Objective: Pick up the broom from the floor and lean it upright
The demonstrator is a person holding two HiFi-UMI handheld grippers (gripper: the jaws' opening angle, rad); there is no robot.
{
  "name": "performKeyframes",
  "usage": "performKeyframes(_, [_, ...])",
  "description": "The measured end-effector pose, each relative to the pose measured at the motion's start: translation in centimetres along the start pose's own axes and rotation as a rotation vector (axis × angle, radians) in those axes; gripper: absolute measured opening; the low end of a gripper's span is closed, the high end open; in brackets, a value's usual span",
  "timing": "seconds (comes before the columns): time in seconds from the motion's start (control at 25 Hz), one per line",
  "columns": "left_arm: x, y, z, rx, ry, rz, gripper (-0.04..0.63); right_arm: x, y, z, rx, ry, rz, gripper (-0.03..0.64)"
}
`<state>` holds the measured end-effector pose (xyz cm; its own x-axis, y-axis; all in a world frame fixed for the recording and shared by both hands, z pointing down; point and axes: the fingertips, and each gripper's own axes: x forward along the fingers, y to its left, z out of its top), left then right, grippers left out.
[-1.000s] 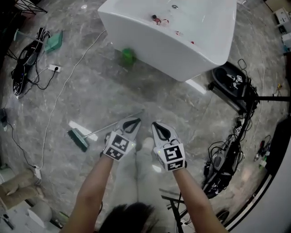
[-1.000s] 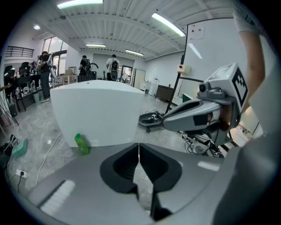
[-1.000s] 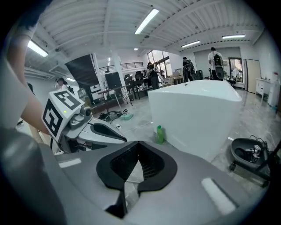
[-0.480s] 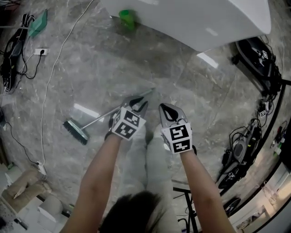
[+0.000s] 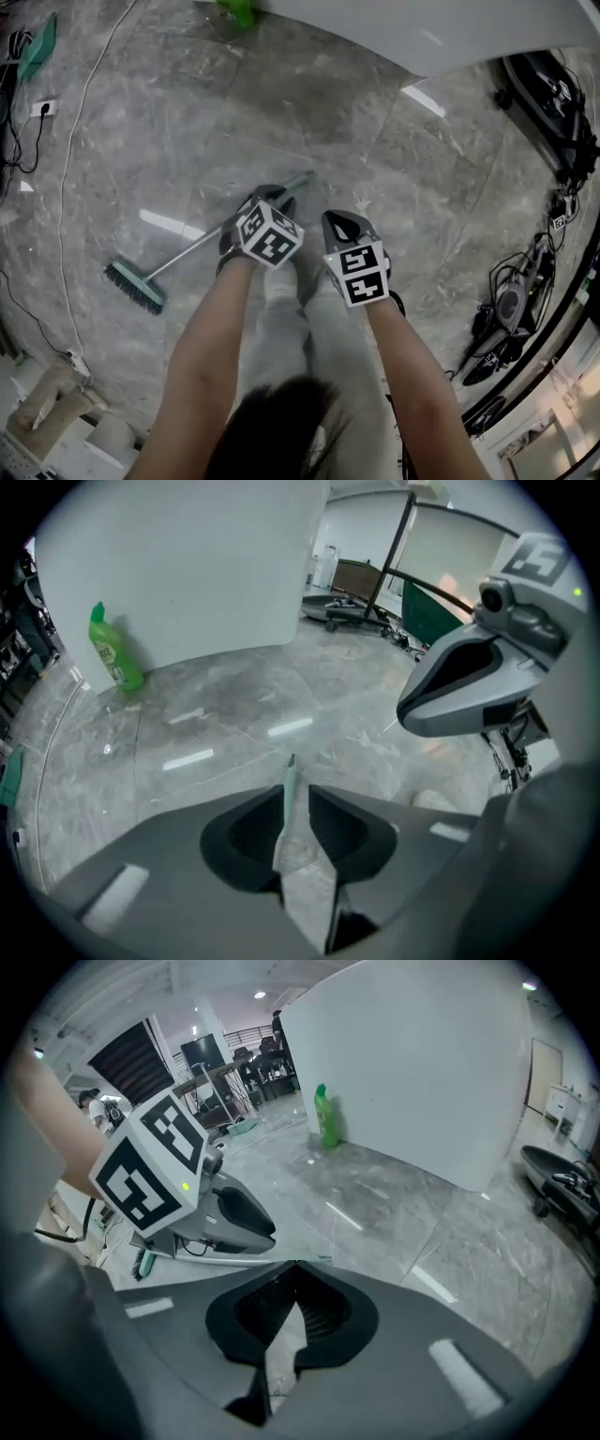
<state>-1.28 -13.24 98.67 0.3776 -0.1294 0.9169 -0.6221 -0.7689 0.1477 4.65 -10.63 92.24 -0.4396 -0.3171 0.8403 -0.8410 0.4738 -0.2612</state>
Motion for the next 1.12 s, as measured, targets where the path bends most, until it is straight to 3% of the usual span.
performKeyframes(0.32, [6.5,0.6,-3.9,0.094,0.138,0.018,0.075,3.8,-1.9,-1.2,-0.025,0.024,-0.017,0.002])
performKeyframes(0.52, [8.0,1.1,-4.0,0.089,0.156,0.025,0.094,5.4,-2.8,-1.6,-0.062,0.041,-0.026,0.002])
performKeyframes(0.72, [8.6,0.8,-4.3,0.157,0.190,0.009,0.087,6.1,-3.0,-0.8,-0.084,0.044,-0.009,0.002])
performKeyframes(0.92, [7.8,0.6,-3.7,0.180,0.171,0.025,0.083,5.7,-3.3,0.6,-0.161,0.040,0.002,0.002])
performKeyframes(1.12, [4.2,0.7,0.2,0.180,0.053,0.048,0.083,3.1,-3.8,1.9,-0.188,0.034,-0.004,0.002])
